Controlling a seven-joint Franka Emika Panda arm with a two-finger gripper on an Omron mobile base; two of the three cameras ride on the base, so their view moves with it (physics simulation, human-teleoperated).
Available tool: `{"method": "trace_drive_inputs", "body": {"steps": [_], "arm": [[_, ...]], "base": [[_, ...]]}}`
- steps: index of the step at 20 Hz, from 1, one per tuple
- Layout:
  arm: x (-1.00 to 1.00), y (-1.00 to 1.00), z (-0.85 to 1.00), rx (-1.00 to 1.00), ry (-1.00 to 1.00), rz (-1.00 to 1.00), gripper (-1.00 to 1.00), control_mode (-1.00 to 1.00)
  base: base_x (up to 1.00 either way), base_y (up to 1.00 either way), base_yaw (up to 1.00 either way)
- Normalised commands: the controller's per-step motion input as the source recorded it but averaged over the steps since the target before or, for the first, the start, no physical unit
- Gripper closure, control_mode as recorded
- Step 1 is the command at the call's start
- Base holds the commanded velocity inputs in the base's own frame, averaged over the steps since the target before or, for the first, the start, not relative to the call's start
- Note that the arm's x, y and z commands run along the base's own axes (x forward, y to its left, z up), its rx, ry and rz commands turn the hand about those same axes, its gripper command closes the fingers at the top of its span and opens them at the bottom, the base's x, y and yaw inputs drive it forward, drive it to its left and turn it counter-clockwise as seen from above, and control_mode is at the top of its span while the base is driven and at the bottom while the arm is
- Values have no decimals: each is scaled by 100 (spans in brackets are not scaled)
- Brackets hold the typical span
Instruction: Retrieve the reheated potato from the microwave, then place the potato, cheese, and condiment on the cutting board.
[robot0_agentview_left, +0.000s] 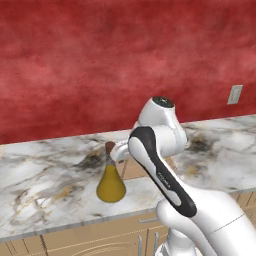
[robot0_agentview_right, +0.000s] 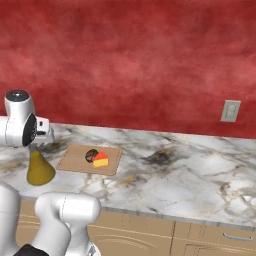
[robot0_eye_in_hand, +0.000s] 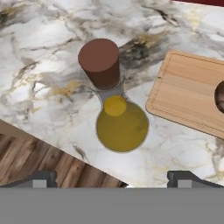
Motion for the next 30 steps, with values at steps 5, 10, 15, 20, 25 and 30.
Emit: {"method": "trace_drive_inputs", "body": {"steps": [5,10,15,20,25,30], "arm": [[4,21,-13,0,-6,-12,-100,-100],[8,18,-3,0,-9,-6,-100,-100],[11,7,-2,0,-5,0,-100,-100],[5,-1,1,0,-1,0,-100,-100],[15,0,-2,0,-4,0,-100,-100],[9,3,-1,0,-4,-2,-100,-100]], "base": [[0,0,0],[0,0,0],[0,0,0],[0,0,0],[0,0,0],[0,0,0]]}}
